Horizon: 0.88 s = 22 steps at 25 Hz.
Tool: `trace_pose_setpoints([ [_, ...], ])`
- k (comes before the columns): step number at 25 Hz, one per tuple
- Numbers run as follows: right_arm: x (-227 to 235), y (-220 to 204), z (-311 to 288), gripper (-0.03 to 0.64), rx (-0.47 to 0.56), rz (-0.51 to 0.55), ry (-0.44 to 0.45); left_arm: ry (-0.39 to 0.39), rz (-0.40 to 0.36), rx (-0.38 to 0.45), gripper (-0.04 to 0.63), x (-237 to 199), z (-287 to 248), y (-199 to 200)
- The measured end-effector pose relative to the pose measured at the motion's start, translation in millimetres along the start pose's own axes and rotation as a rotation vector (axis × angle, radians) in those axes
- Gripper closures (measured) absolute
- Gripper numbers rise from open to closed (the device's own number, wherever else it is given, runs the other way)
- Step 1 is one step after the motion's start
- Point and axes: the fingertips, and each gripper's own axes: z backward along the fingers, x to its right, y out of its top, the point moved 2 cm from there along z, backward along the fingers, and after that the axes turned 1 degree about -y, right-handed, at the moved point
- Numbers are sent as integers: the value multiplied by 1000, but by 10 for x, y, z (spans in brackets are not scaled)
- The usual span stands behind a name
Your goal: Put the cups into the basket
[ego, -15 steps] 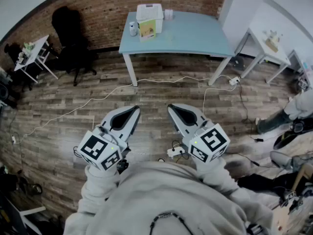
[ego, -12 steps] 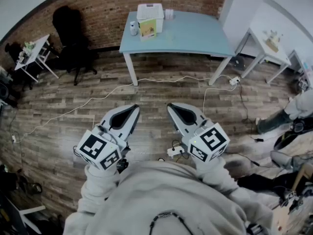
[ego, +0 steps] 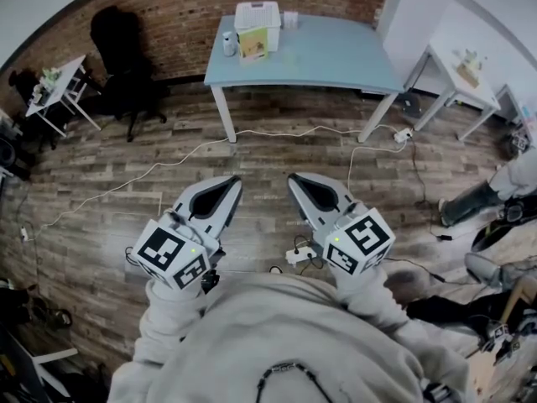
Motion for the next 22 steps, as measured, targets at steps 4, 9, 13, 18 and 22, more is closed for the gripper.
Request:
trace_pose_setpoints([
  [4,69,-23,25,604,-11,-6,4,31,24,24,600,-13,-34,12],
  [9,87,7,7,604,-5,-9,33,-3,43,51,600,32,-94,55],
  [13,155,5,32,604,-1,-23,50,-5,45,54,600,50,-205,60],
  [18,317,-33,46,604,12,-41,71,-11,43,60,600,45,-417,43],
  [22,265,-265,-73,604,-67,-39,167,-31,62,57,600,-33,-497,50],
])
